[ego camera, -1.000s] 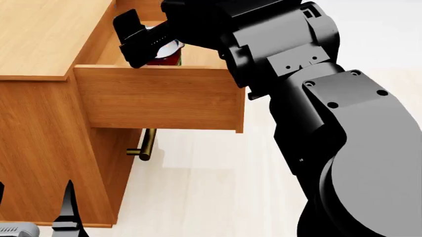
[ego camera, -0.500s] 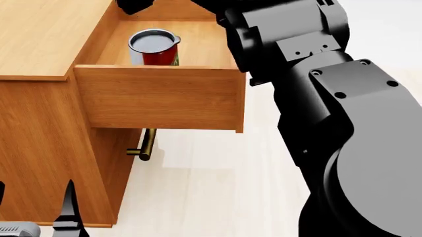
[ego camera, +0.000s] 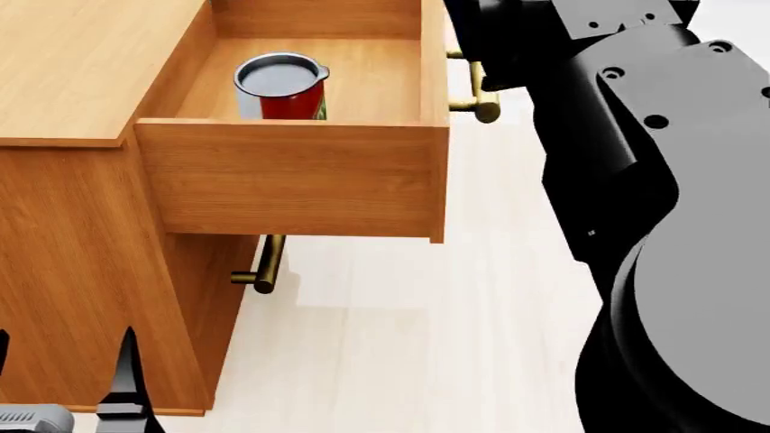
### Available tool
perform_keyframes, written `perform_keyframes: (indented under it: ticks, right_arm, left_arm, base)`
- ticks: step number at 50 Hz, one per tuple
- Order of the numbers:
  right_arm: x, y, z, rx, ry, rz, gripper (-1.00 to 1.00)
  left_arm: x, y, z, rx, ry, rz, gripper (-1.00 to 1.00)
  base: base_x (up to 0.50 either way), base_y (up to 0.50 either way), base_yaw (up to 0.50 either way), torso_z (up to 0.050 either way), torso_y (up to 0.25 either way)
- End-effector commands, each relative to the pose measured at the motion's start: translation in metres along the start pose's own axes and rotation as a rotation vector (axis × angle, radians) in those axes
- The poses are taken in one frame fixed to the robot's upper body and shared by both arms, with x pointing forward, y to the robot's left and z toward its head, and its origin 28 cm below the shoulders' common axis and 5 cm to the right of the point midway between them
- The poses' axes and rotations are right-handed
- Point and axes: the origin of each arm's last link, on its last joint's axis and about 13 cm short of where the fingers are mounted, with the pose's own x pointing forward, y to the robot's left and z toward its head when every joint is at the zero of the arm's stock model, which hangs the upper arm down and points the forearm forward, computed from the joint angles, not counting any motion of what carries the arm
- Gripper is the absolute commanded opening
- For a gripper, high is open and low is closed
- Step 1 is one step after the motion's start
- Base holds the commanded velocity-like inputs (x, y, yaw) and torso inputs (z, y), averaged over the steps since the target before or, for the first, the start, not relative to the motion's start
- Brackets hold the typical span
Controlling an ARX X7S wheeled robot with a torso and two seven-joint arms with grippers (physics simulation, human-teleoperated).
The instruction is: Put the ketchup in the top drawer of the cabinet.
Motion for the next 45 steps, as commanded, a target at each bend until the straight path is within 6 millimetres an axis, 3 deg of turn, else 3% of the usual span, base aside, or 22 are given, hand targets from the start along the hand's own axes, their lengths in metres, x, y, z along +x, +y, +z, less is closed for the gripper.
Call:
perform_keyframes:
  ticks: [1, 5, 11, 18, 30, 45]
  right_arm:
    - [-0.017, -0.026, 0.031, -0.017, -0.115, -0.126, 1.0]
    - [-0.046, -0.009, 0.034, 0.026, -0.164, -0.068, 1.0]
    - [-0.083, -0.008, 0.038, 0.031, -0.213, -0.097, 1.0]
    - [-0.122, -0.007, 0.027, 0.015, -0.255, -0.172, 1.0]
    - [-0.165, 0.003, 0.018, -0.002, -0.332, -0.22, 1.0]
    - [-0.19, 0.015, 0.001, 0.011, -0.352, -0.206, 1.0]
  left_arm:
    - [0.0, 0.0, 0.003, 0.006, -0.005, 0.0, 1.0]
    - [-0.002, 0.0, 0.006, 0.01, -0.013, 0.0, 1.0]
    - [-0.003, 0.001, 0.008, 0.015, -0.02, 0.004, 1.0]
    - [-0.003, 0.001, 0.011, 0.021, -0.029, 0.006, 1.0]
    - [-0.002, 0.002, 0.025, 0.06, -0.076, 0.007, 1.0]
    - [-0.009, -0.001, 0.043, 0.068, -0.12, -0.012, 1.0]
  base:
    - [0.0, 0.0, 0.0, 0.0, 0.0]
    - [0.0, 0.0, 0.0, 0.0, 0.0]
    - [0.0, 0.0, 0.0, 0.0, 0.0]
    - [0.0, 0.0, 0.0, 0.0, 0.0]
    - [0.0, 0.0, 0.0, 0.0, 0.0]
    - [0.0, 0.0, 0.0, 0.0, 0.0]
